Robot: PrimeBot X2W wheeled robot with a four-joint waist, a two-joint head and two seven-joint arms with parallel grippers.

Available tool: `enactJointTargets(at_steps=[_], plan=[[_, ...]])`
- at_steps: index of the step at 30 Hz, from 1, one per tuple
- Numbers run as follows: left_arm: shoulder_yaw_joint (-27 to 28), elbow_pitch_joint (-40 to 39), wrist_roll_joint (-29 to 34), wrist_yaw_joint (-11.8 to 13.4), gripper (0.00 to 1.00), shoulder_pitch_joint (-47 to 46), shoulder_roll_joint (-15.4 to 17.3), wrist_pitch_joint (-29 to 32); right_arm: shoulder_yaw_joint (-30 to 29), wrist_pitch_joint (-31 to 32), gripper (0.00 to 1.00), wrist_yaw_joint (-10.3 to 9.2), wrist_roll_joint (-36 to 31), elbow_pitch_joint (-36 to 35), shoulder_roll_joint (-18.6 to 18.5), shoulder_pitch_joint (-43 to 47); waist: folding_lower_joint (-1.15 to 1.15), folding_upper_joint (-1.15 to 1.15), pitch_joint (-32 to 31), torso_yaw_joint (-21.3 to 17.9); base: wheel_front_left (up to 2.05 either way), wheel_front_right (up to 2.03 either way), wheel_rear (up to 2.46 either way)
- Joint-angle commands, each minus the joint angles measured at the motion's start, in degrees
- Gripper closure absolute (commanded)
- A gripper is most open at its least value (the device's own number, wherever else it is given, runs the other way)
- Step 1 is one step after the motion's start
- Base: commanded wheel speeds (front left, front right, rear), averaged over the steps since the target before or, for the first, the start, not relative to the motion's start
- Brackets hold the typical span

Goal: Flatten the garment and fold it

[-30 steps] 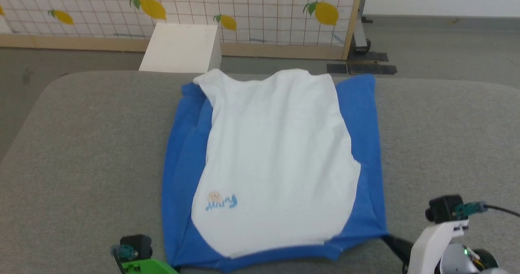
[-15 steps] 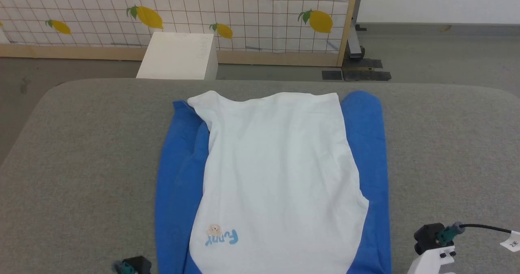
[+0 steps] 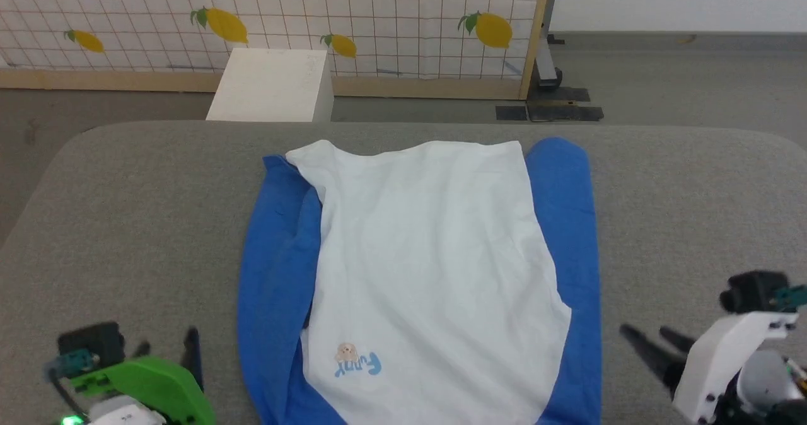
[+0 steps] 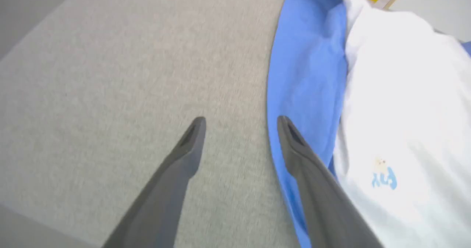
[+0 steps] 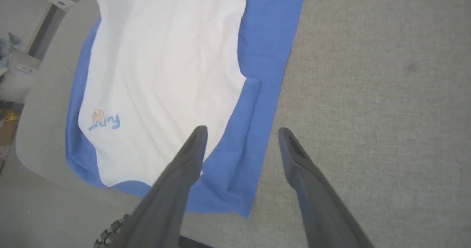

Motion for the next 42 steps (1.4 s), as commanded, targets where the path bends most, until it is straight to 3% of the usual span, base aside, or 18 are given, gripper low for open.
enactJointTargets(at_steps=[1,7,11,22,36,40,41,42], plan=[[1.54,-1.37,1.89,-0.24,0.0,-2.35,0.0,-4.26,-1.66,-1.6,0.0,-0.08,-0.41,-0.43,0.41,-3.31,0.0,0.0,1.28,-0.25,0.0,0.0,0.0],[4.89,-3.29,7.19,-4.54,0.0,-7.35,-1.34,-24.5,-7.86,-7.79,0.0,-0.08,-3.44,5.66,1.35,-19.17,0.0,0.0,7.68,-0.52,0.0,0.0,0.0],[5.44,-2.79,10.59,-6.24,0.0,-10.8,-2.87,-31.07,-8.67,-9.2,0.0,-0.08,-6.8,13.62,-1.1,-30.9,0.0,0.0,13.16,0.2,0.0,0.0,0.0],[7.87,-5.67,21.4,-11.27,0.0,-19.09,-10.81,-32.05,-6.27,-5.18,0.0,-0.08,-17.89,33.7,-7.26,-54.98,0.0,0.0,27.17,4.72,0.0,0.0,0.0],[11.14,-5.11,27.72,-18.38,0.0,-21.58,-19.6,-32.06,0.52,-5.91,0.0,-0.08,-26.08,45.65,-9.52,-64.09,0.0,0.0,32.93,8.11,0.0,0.0,0.0],[11.98,-4.89,28.62,-19.65,0.0,-21.76,-20.77,-32.06,2.14,-4.88,0.0,-0.08,-26.01,47.93,-10.24,-63.89,0.0,0.0,33.11,8.17,0.0,0.0,0.0],[12.2,-4.82,28.79,-19.89,0.0,-21.75,-20.98,-32.06,2.25,-4.26,0.27,-0.08,-25.7,48.5,-10.28,-63.83,0.0,0.0,33.06,8.1,0.0,0.0,0.0],[12.45,-4.62,28.98,-20.15,0.0,-21.66,-21.22,-32.06,2.26,-3.7,0.85,-0.08,-25.17,49.0,-10.23,-63.81,0.0,0.0,32.93,7.97,0.0,0.0,0.0]])
